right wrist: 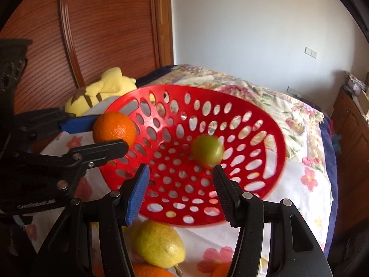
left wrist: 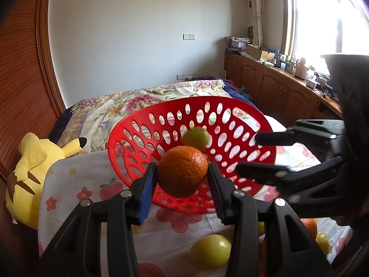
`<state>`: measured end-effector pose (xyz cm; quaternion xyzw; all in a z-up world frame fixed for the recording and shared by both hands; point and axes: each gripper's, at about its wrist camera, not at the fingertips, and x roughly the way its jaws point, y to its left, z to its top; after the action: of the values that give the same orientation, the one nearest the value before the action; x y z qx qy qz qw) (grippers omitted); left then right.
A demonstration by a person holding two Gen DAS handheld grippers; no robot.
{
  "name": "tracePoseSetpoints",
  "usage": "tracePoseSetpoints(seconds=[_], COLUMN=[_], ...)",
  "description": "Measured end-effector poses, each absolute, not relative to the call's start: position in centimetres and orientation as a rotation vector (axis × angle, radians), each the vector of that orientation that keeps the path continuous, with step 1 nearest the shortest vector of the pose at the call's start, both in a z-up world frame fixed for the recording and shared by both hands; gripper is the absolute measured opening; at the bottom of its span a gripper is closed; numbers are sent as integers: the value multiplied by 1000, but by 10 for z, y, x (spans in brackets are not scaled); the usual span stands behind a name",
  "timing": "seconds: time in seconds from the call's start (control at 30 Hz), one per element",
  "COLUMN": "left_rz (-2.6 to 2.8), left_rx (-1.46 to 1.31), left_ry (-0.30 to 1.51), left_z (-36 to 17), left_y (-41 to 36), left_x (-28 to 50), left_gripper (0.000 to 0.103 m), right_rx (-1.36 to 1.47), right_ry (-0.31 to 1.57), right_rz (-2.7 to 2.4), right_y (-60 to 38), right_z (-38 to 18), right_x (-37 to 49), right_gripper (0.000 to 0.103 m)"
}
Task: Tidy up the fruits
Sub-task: 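Carry the lime in the right tool and mandarin in the left tool over the red basket, then open both tools to drop the lime and mandarin into the basket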
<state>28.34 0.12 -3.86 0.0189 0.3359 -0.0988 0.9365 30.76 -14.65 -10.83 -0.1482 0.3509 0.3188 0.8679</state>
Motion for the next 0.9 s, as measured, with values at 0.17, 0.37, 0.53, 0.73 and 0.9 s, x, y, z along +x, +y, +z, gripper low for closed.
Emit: tracePoseSetpoints(seconds=[0.17,0.37,0.53,0.73,0.9], left_rz=[-205,-214,-223,-237,-272], left_rx=[37,38,29,57,63], left_ry=[695,672,661,640,635], left_z=[-42,-33,-31,-35,-39], left_y=[-3,-6,-2,-3,-7], left_x=[284,270,244,202,168], left_gripper=[46,49,52,55,55], right_rx=[-269,-248,-218,-184,-189], right_ry=[701,678,647,630,629], right_rz=[645,611,589,560,519], right_y=[-164,-181,-195,-208,-216], right_z=[-96,-88,-81,-87,-97], right_x=[293,277,253,218,188], right_gripper=[58,58,59,59,59])
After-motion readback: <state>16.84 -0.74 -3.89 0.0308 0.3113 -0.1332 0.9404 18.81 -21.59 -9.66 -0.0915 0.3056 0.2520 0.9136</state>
